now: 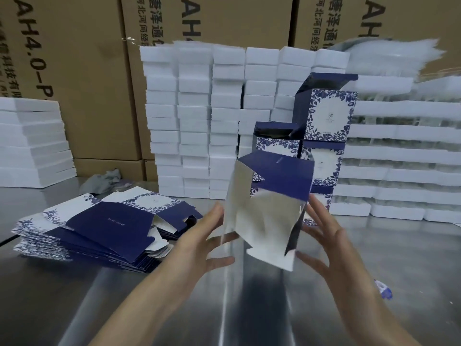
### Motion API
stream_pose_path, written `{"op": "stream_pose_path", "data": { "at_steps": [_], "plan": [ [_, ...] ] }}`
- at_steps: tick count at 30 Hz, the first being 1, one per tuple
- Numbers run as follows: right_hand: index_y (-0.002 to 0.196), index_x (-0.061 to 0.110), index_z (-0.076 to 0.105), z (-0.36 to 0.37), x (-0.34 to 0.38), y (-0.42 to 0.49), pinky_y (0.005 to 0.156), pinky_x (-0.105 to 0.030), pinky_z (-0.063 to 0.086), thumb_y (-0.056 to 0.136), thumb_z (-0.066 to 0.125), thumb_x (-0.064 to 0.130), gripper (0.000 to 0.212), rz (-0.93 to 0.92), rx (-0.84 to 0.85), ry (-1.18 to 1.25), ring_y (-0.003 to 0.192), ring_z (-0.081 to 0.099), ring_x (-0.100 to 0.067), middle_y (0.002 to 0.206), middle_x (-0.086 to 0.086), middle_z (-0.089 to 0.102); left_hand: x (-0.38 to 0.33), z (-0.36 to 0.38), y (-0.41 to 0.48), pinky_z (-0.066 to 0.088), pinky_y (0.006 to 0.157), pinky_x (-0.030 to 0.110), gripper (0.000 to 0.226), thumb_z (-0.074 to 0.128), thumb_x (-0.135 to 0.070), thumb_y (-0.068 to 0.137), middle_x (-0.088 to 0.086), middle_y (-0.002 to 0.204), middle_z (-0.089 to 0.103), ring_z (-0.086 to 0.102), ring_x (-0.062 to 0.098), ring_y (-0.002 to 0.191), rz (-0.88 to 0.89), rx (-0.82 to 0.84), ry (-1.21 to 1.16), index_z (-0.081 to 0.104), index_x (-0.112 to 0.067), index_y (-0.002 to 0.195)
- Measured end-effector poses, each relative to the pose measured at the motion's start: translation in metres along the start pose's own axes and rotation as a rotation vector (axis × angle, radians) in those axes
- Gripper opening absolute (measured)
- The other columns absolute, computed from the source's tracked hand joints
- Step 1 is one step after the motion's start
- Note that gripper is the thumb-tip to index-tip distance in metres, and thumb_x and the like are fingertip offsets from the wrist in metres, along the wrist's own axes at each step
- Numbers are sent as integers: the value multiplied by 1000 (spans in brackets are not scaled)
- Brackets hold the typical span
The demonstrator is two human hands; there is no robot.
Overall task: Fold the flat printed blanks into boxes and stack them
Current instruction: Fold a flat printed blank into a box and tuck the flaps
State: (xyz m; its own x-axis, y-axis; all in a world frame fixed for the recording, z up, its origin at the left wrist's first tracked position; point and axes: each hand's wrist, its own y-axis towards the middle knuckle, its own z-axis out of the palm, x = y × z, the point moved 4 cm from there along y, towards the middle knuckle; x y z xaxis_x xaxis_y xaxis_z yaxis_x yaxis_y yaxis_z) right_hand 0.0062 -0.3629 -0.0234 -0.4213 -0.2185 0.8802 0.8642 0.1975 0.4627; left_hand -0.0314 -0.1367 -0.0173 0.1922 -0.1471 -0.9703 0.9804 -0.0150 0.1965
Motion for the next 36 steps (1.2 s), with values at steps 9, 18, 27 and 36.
{"op": "stream_pose_path", "data": {
  "at_steps": [9,18,27,36],
  "plan": [
    [158,38,41,12,10,-26,123,-22,24,78,80,55,91,-644,114,-849,156,33,-19,169,7,33,15,1,2,47,106,48,94,39,-98,65,0,129,76,68,14,125,-152,99,124,61,-46,140],
    [114,28,54,-3,14,-23,107,-17,41,78,78,42,45,-609,-61,-592,137,57,-16,146,9,58,19,-12,7,59,96,46,54,63,-83,74,-11,125,75,72,10,113,-30,-133,-1,71,-55,119],
    [132,26,59,1,13,-27,106,-32,49,84,61,25,48,-638,34,-622,139,56,-22,149,7,56,15,-13,0,56,100,39,33,79,-45,90,-7,123,77,73,14,113,-65,-87,265,74,-39,122],
    [124,50,63,-19,16,-14,83,-12,53,98,68,30,33,-468,-282,-436,104,73,-10,123,14,73,-5,-31,1,64,84,41,18,68,-24,101,13,98,81,77,28,86,225,-420,47,77,-33,114]
  ]
}}
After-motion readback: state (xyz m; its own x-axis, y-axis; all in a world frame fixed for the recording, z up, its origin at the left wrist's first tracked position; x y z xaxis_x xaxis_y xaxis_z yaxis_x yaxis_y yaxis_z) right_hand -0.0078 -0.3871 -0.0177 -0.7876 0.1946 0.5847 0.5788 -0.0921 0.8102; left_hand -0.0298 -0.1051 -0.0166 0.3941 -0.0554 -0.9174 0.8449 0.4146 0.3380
